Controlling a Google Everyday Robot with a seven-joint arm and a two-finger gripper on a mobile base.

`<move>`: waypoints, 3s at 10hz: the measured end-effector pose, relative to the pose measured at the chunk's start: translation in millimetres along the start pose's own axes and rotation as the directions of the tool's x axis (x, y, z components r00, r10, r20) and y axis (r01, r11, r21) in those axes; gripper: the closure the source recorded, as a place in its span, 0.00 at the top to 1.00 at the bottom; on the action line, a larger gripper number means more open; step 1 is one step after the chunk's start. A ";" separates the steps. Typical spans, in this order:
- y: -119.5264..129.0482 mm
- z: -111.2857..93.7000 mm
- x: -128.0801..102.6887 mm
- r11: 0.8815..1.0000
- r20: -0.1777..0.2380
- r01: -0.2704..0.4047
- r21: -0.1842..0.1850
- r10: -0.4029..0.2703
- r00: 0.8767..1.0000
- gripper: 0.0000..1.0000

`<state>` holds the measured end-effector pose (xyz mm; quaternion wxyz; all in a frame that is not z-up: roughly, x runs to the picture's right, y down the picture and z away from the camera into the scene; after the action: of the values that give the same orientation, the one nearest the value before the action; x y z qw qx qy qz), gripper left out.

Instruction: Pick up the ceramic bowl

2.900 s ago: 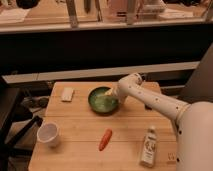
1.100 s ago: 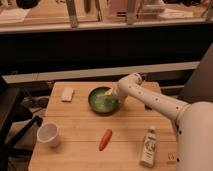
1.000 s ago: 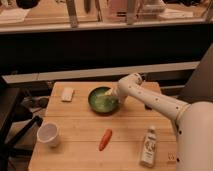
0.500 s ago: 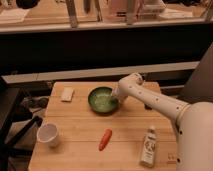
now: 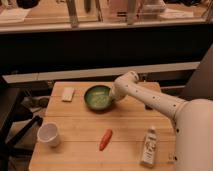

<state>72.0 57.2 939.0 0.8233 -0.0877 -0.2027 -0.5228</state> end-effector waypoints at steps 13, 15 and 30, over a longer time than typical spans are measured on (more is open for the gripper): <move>-34.4 -41.0 22.7 0.990 -0.012 0.135 0.042 -0.134 0.991 0.00; -27.5 -45.0 28.5 0.986 -0.016 0.161 0.045 -0.160 0.987 0.00; -84.3 -42.1 35.7 0.936 -0.055 0.348 0.053 -0.346 0.937 0.00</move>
<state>20.0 -24.2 910.5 0.7248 -0.0134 -0.2125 -0.6552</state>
